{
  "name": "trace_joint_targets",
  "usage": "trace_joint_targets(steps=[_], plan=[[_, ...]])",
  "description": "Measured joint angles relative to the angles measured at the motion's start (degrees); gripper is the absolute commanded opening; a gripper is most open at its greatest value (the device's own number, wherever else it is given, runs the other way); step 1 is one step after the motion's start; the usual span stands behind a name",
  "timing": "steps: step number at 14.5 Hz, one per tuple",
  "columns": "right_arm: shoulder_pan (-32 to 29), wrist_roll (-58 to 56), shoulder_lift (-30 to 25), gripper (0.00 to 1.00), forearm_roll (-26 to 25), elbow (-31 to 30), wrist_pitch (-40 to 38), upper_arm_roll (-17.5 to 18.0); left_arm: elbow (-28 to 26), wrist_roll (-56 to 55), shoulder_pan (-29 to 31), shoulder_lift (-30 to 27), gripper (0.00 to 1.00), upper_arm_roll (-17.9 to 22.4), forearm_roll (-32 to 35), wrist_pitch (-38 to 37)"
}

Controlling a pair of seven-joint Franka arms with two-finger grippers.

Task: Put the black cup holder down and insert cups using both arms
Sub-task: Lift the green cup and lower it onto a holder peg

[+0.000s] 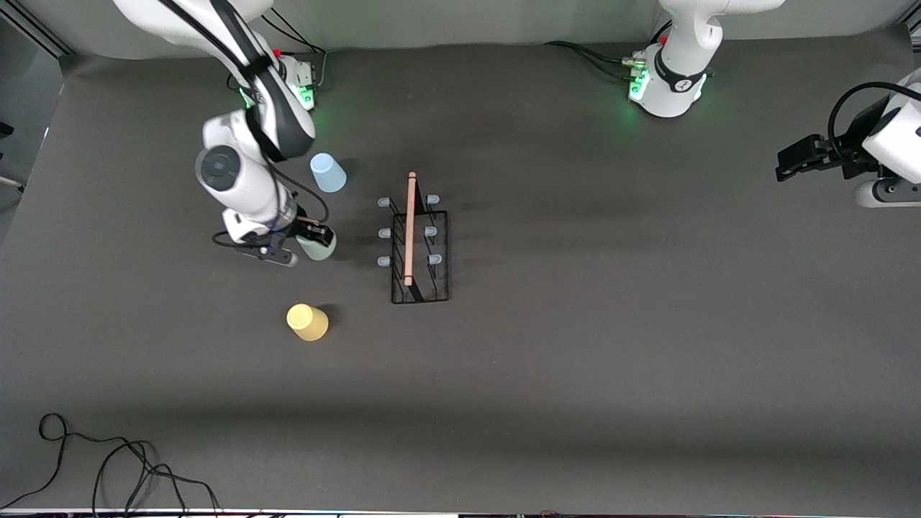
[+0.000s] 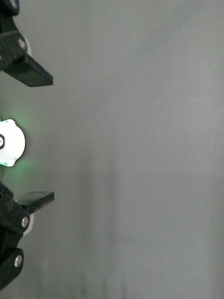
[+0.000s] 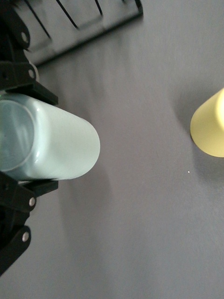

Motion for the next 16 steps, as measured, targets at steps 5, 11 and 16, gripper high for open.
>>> trace_joint_targets(steps=[5,11,16], plan=[[2.0,7.1,-8.2,0.0,0.2,8.5,-16.1,0.8,0.0,0.0,0.0,0.0,1.0,0.0,0.0,0.0],[14.5,23.6,-4.6,0.0,0.3,9.6,-11.8,1.8,0.0,0.0,0.0,0.0,1.0,0.0,0.0,0.0],[16.3,25.1,-2.1,0.0,0.3,7.3,-6.5,1.8,0.0,0.0,0.0,0.0,1.0,0.0,0.0,0.1]])
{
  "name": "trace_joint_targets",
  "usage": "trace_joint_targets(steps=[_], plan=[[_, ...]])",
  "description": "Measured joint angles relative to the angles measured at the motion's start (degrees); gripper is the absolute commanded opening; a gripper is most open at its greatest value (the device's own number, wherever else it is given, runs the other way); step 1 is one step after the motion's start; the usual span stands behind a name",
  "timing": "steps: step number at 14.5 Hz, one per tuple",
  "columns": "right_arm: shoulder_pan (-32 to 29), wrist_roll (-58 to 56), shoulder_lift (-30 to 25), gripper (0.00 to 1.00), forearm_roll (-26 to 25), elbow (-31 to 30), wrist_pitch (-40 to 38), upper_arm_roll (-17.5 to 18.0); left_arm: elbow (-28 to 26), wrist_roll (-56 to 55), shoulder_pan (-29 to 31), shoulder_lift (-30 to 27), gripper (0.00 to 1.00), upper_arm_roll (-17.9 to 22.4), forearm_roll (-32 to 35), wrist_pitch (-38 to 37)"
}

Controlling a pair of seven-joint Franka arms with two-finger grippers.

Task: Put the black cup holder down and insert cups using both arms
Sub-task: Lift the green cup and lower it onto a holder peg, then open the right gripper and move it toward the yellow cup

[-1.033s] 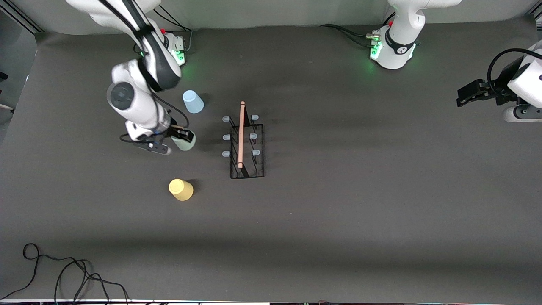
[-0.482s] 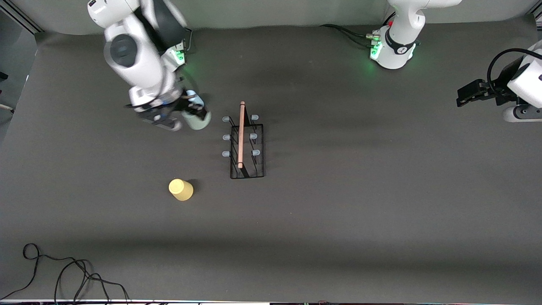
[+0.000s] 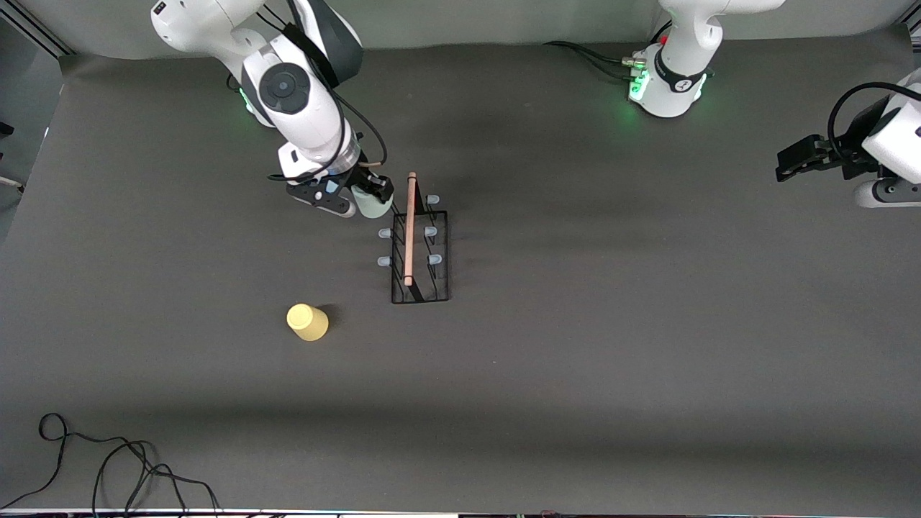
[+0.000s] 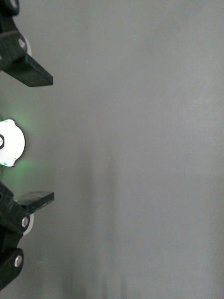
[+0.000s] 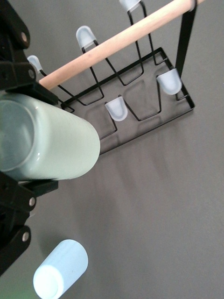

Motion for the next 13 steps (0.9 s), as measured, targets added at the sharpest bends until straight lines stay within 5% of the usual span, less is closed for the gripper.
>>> trace_joint_targets(steps=[4,6,7,8,13], plan=[[1.6,1.7,2.8,0.0,0.0,-0.5,3.3,0.0,0.0,0.0,0.0,0.1,1.0,0.0,0.0,0.0],[1.8,1.9,4.4,0.74,0.0,-0.5,4.0,0.0,0.0,0.0,0.0,0.1,1.0,0.0,0.0,0.0],[1.8,1.9,4.8,0.91,0.0,-0.5,4.3,0.0,0.0,0.0,0.0,0.1,1.0,0.0,0.0,0.0],[1.8,1.9,5.1,0.99,0.0,-0.5,4.3,-0.1,0.0,0.0,0.0,0.1,1.0,0.0,0.0,0.0],[1.8,1.9,4.8,1.0,0.0,0.3,3.4,-0.4,0.0,0.0,0.0,0.3,1.0,0.0,0.0,0.1]])
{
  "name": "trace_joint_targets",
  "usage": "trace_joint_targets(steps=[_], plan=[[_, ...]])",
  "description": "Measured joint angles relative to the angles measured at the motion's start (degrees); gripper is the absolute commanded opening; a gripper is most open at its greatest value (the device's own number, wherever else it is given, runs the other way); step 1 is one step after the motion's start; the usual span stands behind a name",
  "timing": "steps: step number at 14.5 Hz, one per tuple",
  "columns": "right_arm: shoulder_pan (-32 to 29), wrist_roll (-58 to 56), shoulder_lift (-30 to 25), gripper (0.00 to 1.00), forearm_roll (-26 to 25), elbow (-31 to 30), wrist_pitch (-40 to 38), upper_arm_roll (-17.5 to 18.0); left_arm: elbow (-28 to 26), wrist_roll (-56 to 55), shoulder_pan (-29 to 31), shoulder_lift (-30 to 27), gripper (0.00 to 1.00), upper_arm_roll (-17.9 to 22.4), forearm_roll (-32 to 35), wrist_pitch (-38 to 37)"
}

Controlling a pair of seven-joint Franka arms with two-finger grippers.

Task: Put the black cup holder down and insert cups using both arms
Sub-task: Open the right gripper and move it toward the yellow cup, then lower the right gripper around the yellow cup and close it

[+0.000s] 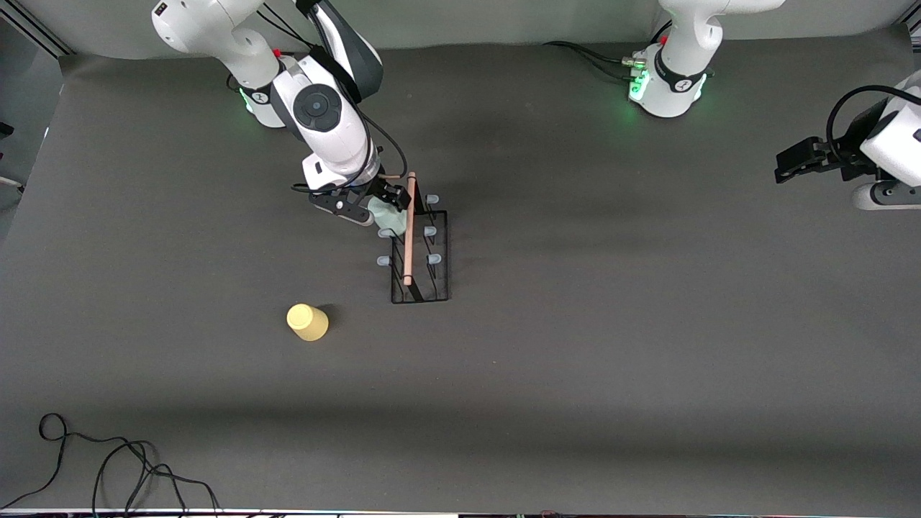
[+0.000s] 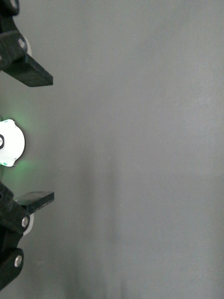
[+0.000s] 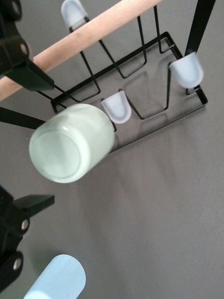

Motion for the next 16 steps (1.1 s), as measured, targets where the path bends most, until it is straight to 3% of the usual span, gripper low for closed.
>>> trace_joint_targets(steps=[4,8,11,14,16], plan=[[0.0,-3.1,-0.5,1.0,-0.2,4.5,-6.5,-3.1,0.0,0.0,0.0,0.0,1.0,0.0,0.0,0.0],[-0.5,-19.9,-0.6,1.0,-0.2,9.8,-11.4,-13.8,0.0,0.0,0.0,0.1,1.0,0.0,0.0,0.0],[-1.6,-30.7,2.5,1.0,-0.2,10.2,-8.0,-20.1,0.0,0.0,0.0,0.1,1.0,0.0,0.0,0.0],[-4.1,-34.9,9.3,1.0,1.5,10.2,0.1,-20.7,0.0,0.0,0.0,0.1,1.0,0.0,0.0,0.1],[-4.9,-38.4,14.2,1.0,8.0,11.1,4.2,-20.7,0.0,0.0,0.0,0.1,1.0,0.0,0.0,0.1]])
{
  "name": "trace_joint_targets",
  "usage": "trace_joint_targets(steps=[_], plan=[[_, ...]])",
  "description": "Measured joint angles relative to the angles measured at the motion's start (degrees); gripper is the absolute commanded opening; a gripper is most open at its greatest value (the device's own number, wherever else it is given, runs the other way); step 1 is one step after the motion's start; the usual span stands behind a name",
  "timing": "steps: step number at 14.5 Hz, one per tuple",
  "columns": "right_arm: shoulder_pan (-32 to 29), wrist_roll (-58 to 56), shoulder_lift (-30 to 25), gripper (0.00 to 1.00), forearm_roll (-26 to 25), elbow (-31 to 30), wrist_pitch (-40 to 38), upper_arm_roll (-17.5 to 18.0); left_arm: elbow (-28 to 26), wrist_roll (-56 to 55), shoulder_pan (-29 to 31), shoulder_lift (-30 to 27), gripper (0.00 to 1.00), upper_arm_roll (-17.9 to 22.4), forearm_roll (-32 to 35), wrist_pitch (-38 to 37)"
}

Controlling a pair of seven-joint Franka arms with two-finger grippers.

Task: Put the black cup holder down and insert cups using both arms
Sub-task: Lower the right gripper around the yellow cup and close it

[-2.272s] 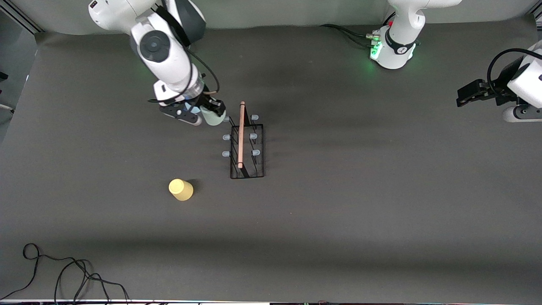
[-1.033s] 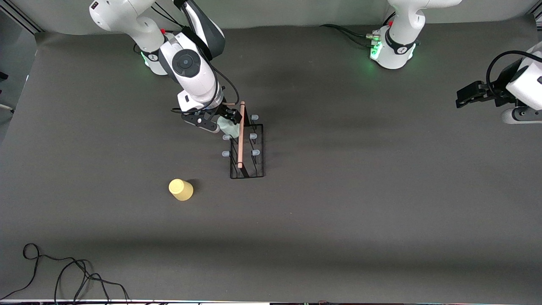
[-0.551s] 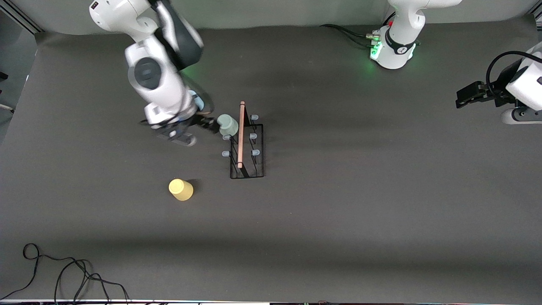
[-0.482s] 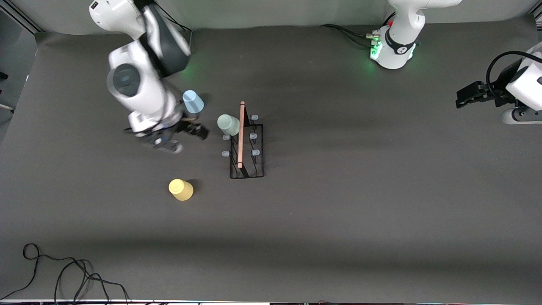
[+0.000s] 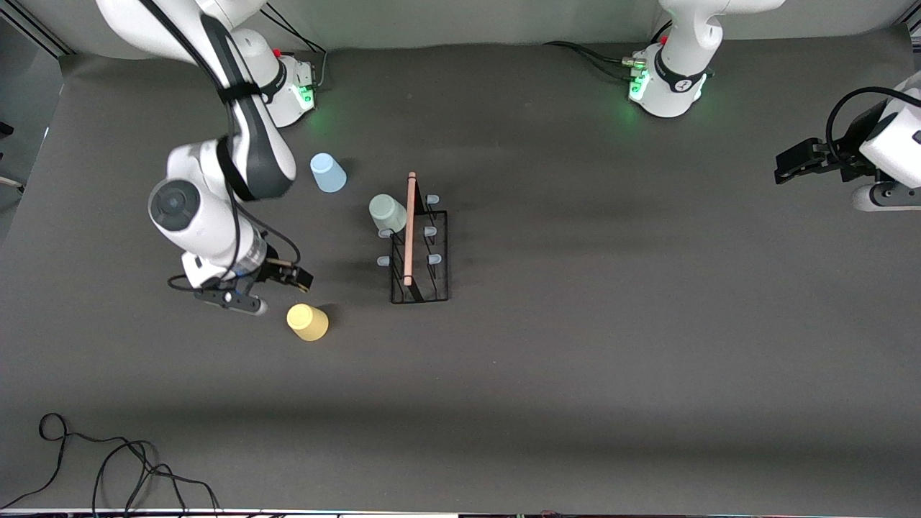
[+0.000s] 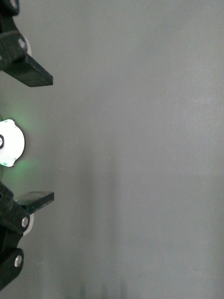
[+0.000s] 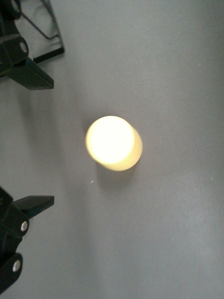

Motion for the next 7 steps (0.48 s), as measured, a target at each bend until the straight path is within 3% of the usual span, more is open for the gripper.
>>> trace_joint_targets(steps=[3,7], plan=[[-0.6,-4.7,6.6,1.0,6.5,4.1,0.9,0.0,0.0,0.0,0.0,0.0,1.0,0.0,0.0,0.0],[-0.6,-4.9,12.4,1.0,7.1,7.1,3.1,0.1,0.0,0.0,0.0,0.0,1.0,0.0,0.0,0.0]])
